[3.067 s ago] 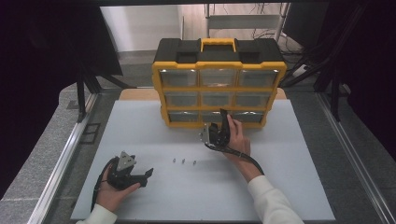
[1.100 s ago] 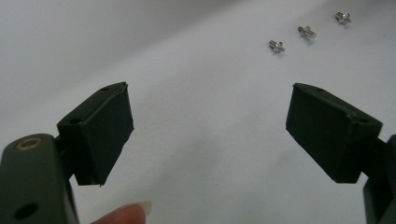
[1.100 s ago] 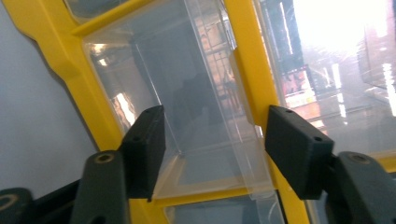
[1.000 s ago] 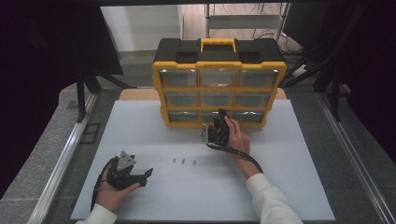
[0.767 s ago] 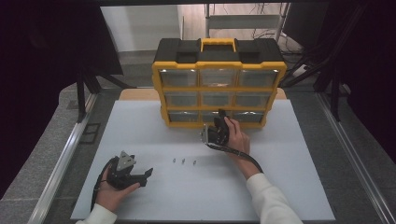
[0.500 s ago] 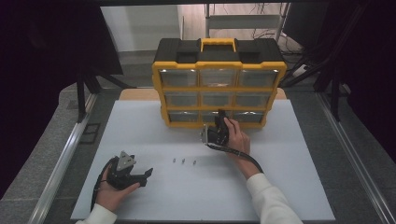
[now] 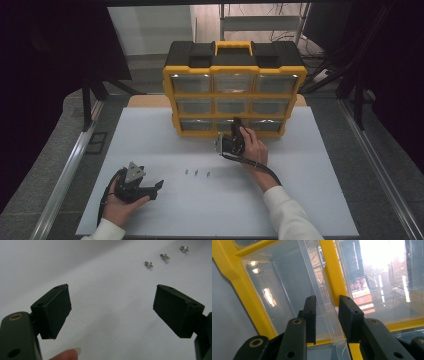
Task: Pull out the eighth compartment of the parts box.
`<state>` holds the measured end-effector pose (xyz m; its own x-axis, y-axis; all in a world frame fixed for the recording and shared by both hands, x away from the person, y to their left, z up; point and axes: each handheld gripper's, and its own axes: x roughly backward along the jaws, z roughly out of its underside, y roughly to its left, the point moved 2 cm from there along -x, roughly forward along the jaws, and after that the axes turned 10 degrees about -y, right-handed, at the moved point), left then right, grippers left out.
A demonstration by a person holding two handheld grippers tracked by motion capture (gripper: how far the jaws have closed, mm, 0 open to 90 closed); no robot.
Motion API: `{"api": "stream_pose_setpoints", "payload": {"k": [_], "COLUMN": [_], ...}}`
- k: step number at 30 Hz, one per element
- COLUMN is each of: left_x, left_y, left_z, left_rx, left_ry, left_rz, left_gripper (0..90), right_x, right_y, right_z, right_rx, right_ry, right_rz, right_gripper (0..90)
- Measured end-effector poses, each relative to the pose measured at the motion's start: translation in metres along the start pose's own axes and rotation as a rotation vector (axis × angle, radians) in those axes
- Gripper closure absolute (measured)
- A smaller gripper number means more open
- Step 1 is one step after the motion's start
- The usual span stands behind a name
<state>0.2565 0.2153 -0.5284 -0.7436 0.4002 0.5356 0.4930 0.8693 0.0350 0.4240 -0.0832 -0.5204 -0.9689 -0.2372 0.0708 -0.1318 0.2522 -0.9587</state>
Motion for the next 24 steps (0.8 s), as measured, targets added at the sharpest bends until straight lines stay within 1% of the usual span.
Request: {"api": "stream_pose_setpoints", "payload": {"k": [4, 6, 9, 12, 13, 16, 24], "left_x": [0.0001, 0.0002, 0.0003, 0.0001, 0.0000, 0.0000, 0.0002], "left_y": [0.0000, 0.0001, 0.0003, 0.0004, 0.0004, 0.0004, 0.0008], "left_z": [0.0001, 0.0001, 0.0002, 0.0003, 0.0003, 0.0002, 0.0005], "left_rx": [0.000, 0.000, 0.000, -0.001, -0.002, -0.001, -0.001], "left_ry": [0.000, 0.000, 0.000, 0.001, 0.002, 0.001, 0.001], "left_rz": [0.000, -0.001, -0.002, -0.002, -0.001, -0.001, -0.003], "left_gripper": [15.3, 15.3, 15.3, 15.4, 15.4, 15.4, 15.4], "right_x": [-0.0001, -0.0002, 0.0001, -0.0004, 0.0003, 0.0001, 0.0007], "right_y": [-0.0002, -0.0002, -0.0003, -0.0002, -0.0004, -0.0006, -0.0029], "right_z": [-0.0002, -0.0006, -0.0011, -0.0007, -0.0010, -0.0007, 0.0000], "right_rx": [-0.005, 0.004, 0.005, 0.001, -0.006, -0.008, -0.014], "right_ry": [0.001, 0.006, 0.011, 0.002, 0.010, 0.002, -0.004], "right_rz": [0.004, 0.008, 0.005, 0.011, -0.002, 0.002, -0.004], "right_gripper": [69.2, 69.4, 69.5, 69.7, 69.8, 69.9, 70.1]}}
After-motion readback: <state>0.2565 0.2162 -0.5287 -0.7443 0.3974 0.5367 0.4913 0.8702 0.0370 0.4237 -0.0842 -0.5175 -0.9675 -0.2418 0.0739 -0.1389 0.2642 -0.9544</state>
